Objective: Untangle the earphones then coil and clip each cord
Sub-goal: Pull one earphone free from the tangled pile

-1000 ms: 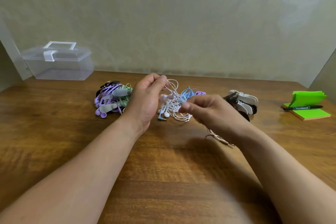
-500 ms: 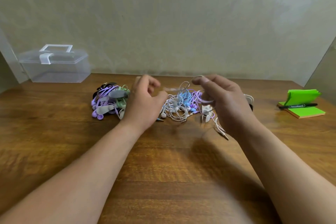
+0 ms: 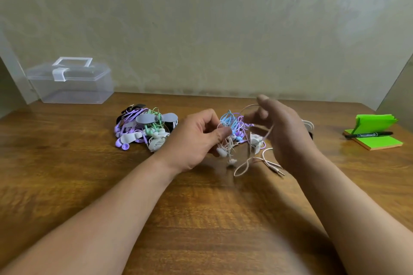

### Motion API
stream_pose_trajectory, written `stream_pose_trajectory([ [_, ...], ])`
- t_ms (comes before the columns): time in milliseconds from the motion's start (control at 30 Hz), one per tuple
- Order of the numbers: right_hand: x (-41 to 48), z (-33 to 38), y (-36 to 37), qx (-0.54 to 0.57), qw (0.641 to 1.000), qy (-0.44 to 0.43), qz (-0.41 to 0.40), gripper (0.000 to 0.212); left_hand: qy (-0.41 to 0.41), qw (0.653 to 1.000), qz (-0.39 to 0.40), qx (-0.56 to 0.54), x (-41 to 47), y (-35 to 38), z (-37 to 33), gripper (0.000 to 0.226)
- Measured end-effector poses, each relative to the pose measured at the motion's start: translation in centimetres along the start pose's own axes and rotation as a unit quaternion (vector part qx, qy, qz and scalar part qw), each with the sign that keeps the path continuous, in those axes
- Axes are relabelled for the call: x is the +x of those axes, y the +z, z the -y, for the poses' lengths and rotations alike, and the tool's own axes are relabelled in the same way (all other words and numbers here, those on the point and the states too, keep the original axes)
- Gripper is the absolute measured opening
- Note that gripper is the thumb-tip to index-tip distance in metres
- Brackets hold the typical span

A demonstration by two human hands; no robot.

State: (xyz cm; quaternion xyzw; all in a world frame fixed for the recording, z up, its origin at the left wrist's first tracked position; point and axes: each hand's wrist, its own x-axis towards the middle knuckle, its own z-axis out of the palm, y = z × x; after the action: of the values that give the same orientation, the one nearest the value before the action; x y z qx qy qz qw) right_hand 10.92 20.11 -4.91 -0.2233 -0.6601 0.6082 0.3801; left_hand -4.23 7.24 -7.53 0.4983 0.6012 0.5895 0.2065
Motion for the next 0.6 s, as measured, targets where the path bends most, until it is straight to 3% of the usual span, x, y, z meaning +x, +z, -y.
stream_pose_trajectory([
  [67,0.1,-0.4,-0.2,-0.200,0.977,-0.069,-0.036,0.049,0.027,0.996,-0.016,0.084,0.1,0.0,0.2,0.029],
  [133,-0.2,-0.8,0.0,-0.373,0.914,-0.160,-0.006,0.051,0.044,0.988,-0.032,0.141,-0.1,0.0,0.2,0.027],
  [167,-0.3,-1.0,0.2,-0.402,0.899,-0.168,0.029,0.046,0.055,0.985,-0.037,0.159,-0.2,-0.1,0.2,0.025],
  [267,-0.5,-1.6,0.9,-0.294,0.946,-0.078,0.114,0.030,0.066,0.979,-0.041,0.187,-0.2,-0.2,0.7,0.018],
  [500,-0.4,-0.8,0.9,-0.154,0.983,-0.080,-0.051,0.020,-0.002,0.989,-0.094,0.114,0.2,-0.2,0.6,0.016],
  [600,-0.4,0.0,0.7,-0.068,0.993,-0.073,-0.062,0.022,-0.078,0.982,-0.159,-0.065,0.8,-0.8,0.3,0.017],
])
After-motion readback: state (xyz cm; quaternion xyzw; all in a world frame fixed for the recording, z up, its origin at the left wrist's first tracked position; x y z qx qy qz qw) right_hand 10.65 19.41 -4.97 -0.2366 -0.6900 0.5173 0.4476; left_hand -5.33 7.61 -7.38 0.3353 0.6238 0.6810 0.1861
